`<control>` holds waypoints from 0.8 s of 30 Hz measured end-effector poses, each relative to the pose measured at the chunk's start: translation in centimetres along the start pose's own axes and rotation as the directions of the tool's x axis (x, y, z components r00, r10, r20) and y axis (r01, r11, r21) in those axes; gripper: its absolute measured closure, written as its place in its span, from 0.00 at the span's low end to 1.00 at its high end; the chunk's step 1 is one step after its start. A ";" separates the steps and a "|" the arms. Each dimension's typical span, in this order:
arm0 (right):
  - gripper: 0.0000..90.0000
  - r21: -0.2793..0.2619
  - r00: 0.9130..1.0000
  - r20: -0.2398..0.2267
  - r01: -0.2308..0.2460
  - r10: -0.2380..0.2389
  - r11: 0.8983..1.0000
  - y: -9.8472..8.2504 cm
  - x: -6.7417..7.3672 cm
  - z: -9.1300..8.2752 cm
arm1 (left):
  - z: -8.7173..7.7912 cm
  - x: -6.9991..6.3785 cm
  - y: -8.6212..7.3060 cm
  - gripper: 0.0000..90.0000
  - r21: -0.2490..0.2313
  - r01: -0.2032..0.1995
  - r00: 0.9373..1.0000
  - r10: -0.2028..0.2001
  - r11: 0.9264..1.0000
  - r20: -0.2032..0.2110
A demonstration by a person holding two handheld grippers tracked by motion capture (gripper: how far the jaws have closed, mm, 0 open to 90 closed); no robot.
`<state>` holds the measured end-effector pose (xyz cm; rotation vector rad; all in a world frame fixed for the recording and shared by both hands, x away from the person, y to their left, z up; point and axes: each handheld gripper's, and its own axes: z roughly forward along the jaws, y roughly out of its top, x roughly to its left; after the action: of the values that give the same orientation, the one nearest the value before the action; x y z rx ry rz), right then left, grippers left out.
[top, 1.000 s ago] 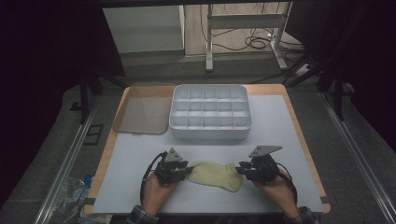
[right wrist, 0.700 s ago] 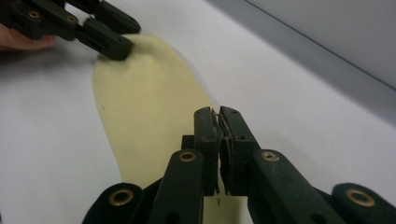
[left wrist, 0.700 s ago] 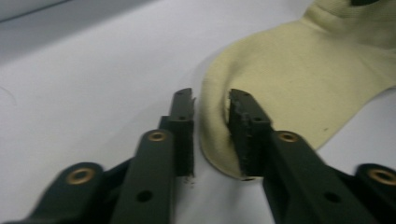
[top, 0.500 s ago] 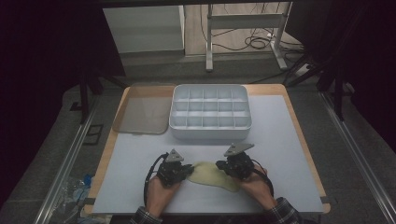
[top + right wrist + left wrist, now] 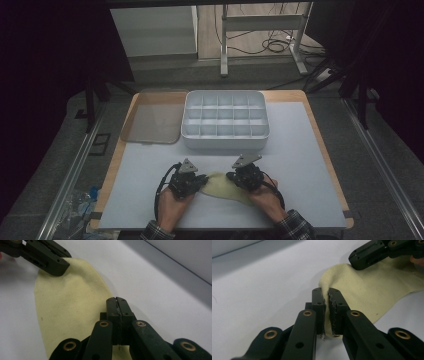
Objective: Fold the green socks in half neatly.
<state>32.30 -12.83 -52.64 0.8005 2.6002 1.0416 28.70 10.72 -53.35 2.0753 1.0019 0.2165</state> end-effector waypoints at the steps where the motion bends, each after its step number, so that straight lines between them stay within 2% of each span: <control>1: 1.00 0.000 1.000 -0.007 0.001 -0.001 1.000 0.0 0.1 -0.1 | 0.0 0.0 0.0 0.93 0.000 0.000 1.000 0.000 1.000 -0.001; 13: 1.00 0.002 0.998 -0.065 0.016 -0.016 1.000 -0.6 1.0 -0.6 | -0.2 -0.3 0.4 0.93 -0.008 -0.009 1.000 0.009 1.000 -0.004; 24: 1.00 0.003 0.993 -0.103 0.051 -0.050 0.999 -1.0 2.3 -0.9 | -0.4 -0.5 0.6 0.93 -0.008 -0.019 1.000 0.019 1.000 -0.008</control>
<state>29.62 -12.62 -52.66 0.6960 2.6944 1.0892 28.55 10.39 -52.60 2.0792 0.9846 0.2386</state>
